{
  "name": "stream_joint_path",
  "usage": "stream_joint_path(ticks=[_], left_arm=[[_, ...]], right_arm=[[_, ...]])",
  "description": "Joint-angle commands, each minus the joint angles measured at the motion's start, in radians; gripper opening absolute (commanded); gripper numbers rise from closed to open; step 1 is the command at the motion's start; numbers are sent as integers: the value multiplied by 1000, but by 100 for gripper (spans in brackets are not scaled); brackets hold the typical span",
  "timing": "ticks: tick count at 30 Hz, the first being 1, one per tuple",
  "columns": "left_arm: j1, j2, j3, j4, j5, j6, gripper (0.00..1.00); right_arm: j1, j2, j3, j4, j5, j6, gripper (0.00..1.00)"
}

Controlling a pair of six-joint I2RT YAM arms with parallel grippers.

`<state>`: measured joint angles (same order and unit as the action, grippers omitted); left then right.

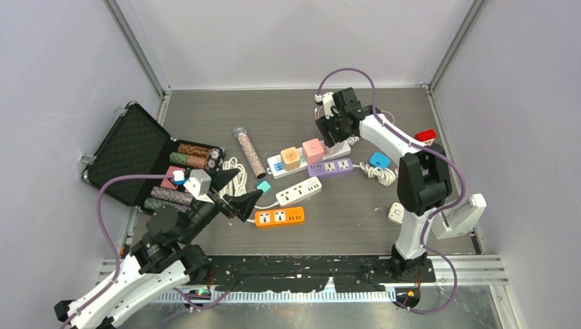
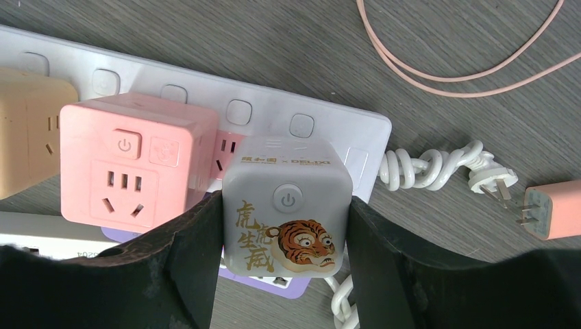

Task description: Insert the plug

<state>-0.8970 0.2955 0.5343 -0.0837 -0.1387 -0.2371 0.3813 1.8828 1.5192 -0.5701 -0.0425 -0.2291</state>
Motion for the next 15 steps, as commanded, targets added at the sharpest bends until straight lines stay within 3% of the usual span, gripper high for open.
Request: stream_joint_path(ticks=[1,15], left_arm=[[0,-13,-6,7,-19,-12,100],[0,-18,-8,5,-21,-14,100]], right_arm=[[-11,-62,8,35,4,11,5],[-44,-125,1,74,-106,74,5]])
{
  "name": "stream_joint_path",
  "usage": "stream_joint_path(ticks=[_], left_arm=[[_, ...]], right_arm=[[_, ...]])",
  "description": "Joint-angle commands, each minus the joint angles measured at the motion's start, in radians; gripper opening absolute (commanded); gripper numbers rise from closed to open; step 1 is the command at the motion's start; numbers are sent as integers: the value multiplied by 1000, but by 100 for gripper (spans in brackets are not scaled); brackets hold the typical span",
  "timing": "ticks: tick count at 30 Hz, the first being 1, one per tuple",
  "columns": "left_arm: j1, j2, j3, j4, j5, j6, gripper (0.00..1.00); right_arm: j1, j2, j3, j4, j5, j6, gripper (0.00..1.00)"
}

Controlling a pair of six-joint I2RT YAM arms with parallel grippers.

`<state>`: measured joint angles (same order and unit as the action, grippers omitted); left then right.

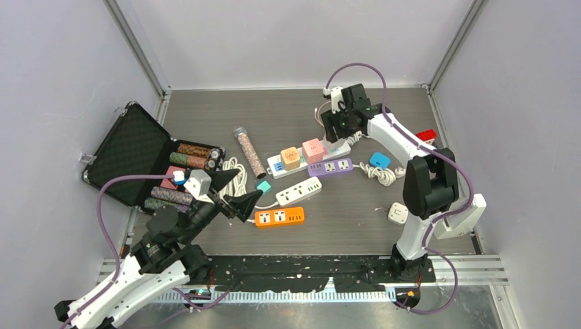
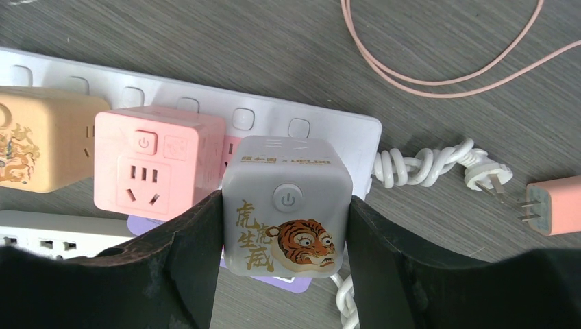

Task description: Insert the plug

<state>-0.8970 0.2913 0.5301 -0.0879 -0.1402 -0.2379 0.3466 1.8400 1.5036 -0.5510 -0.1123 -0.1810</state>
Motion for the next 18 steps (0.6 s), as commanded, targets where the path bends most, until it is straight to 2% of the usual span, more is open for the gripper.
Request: stream_joint_path(ticks=[1,18], left_arm=[[0,-16,-5,9,-20,-14,100],[0,-14,-12,10,-22,-18,100]], right_arm=[[-10,-80,17,54,-32,25,5],[-9,1,7,20,2,-13,5]])
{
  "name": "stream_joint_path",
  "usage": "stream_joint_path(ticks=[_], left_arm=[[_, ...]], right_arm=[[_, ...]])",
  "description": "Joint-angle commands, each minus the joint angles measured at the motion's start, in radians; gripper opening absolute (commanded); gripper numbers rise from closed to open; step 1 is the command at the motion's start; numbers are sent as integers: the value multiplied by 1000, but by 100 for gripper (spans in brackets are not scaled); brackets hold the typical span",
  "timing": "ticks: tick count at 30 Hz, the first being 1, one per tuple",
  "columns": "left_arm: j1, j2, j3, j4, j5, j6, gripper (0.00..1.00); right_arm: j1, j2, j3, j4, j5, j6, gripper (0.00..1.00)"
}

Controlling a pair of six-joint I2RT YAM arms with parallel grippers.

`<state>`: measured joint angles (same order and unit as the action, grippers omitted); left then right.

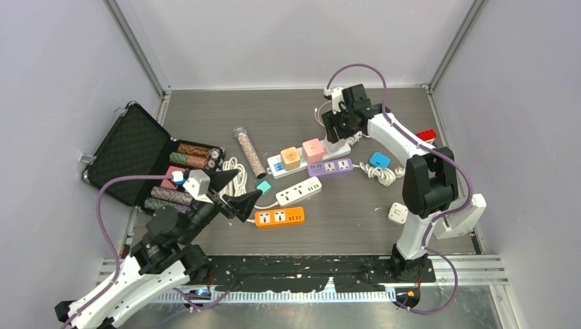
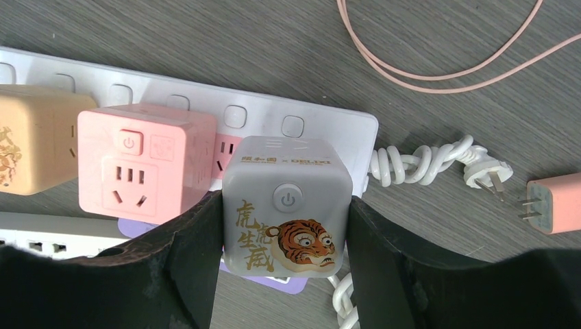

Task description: Insert the plug

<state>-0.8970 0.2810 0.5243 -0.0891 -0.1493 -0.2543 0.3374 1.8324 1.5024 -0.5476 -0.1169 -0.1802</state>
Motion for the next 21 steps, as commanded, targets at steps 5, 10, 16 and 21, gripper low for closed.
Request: stream_joint_path(ticks=[5,10,16,21], left_arm=[[0,-1,-6,12,-12,-2,99],[0,0,-5,11,-12,-2,100],[0,-2,-1,8,-13,0,100],[0,0,-1,9,-16,1,100]], right_arm=[[-1,27,2,10,15,-21,5],[-2,45,0,17,28,-24,5],[-1,61,-9,34,33,-27,5],[-1,70,-14,11,8,-40,5]])
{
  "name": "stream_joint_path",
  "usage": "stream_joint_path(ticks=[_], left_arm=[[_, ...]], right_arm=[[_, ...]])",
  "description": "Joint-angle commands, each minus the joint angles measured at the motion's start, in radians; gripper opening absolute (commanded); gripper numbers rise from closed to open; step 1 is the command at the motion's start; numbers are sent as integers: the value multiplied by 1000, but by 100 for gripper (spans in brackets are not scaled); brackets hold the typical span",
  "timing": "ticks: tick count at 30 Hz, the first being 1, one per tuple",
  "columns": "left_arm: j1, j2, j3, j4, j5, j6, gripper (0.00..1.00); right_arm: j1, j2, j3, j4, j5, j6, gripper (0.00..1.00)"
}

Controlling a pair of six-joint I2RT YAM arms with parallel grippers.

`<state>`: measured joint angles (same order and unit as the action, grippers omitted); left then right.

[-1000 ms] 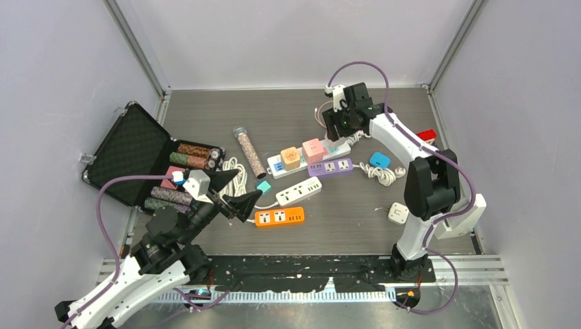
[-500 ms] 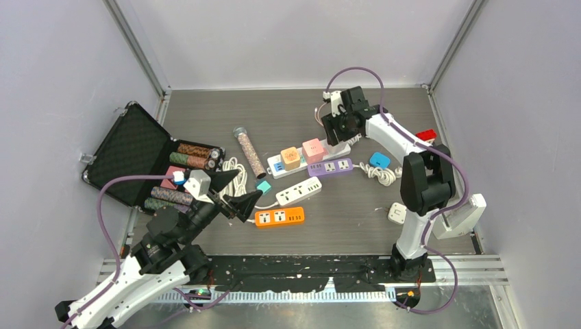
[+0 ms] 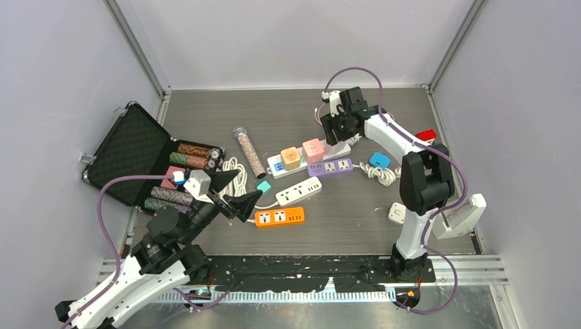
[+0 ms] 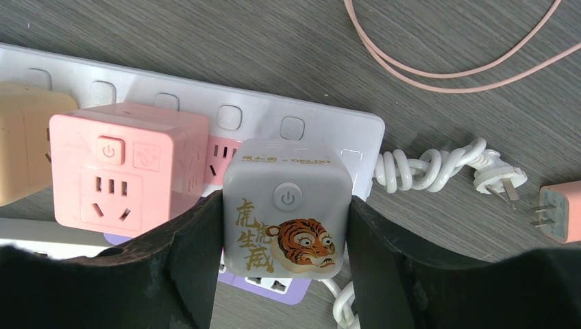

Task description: Insert the plug

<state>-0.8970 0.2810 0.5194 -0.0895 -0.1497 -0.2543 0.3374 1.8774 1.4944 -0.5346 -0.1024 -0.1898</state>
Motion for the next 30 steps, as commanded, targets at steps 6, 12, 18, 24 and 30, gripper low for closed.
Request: stream_joint_path(ticks=[6,12,18,24,30], left_arm=[[0,1,3,11,-16,7,99],[0,0,3,13,-16,6,100],[0,4,5,16,-16,9,100],[0,1,5,14,-16,7,100],[0,-9,2,5,-19,7,99]], right_arm=[[0,40,-11,-36,-45,-59,5],[8,47,-30,-25,-22,-77,5],[31,23,-74,48,38,-76,5],[38,-2,-102,91,62,-8,5],[39,-70,-195,193,57,58,6]])
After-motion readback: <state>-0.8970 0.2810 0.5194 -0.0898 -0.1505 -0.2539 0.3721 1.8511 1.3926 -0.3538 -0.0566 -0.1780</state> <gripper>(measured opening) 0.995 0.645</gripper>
